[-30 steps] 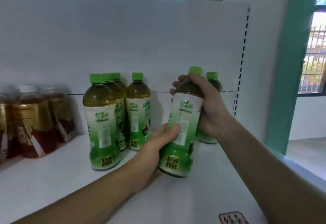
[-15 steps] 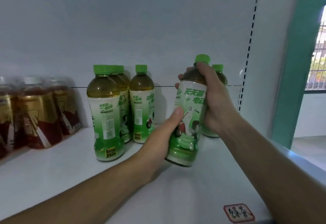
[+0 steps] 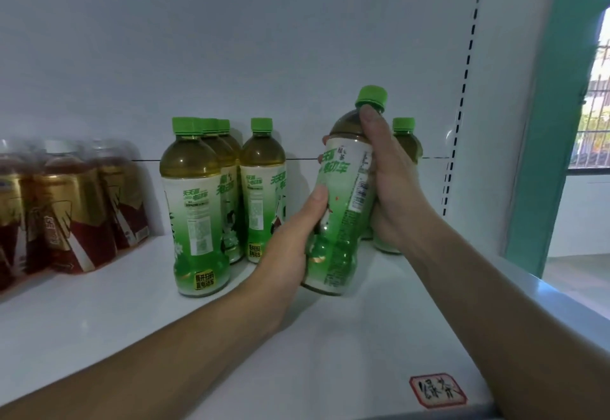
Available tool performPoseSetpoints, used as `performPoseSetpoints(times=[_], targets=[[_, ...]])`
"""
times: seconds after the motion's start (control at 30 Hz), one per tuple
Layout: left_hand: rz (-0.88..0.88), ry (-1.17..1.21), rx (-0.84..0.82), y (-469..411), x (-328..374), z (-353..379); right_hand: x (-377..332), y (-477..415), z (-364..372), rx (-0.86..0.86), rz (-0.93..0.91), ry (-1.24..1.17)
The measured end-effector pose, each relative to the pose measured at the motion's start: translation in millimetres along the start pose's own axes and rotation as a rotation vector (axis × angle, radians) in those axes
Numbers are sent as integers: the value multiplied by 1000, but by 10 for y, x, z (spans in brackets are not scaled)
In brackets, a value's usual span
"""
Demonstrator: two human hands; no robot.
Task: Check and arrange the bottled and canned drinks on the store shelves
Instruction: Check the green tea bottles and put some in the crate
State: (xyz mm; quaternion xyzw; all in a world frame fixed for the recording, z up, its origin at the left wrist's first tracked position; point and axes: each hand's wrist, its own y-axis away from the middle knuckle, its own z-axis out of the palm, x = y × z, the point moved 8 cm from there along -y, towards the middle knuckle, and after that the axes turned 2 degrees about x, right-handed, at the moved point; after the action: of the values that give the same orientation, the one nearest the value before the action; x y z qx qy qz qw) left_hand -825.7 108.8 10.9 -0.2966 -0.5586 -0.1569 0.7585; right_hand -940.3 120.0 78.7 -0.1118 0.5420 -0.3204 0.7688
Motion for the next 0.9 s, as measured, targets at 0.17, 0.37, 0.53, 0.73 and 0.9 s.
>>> performPoseSetpoints(times=[0.17, 0.37, 0.53, 0.73, 0.9], targets=[[-277, 223, -156, 85, -161, 40, 129, 101, 106, -169, 210, -103], [-92, 41, -23, 24, -89, 14, 60, -11, -75, 41, 13, 89], [-298, 213, -98, 65, -177, -18, 215, 24, 42, -165, 223, -93], [-105, 52, -51, 38, -75, 39, 68, -3, -66, -1, 31, 59], [-122, 43, 38, 16, -86, -115, 151, 25, 31, -110, 119, -10]])
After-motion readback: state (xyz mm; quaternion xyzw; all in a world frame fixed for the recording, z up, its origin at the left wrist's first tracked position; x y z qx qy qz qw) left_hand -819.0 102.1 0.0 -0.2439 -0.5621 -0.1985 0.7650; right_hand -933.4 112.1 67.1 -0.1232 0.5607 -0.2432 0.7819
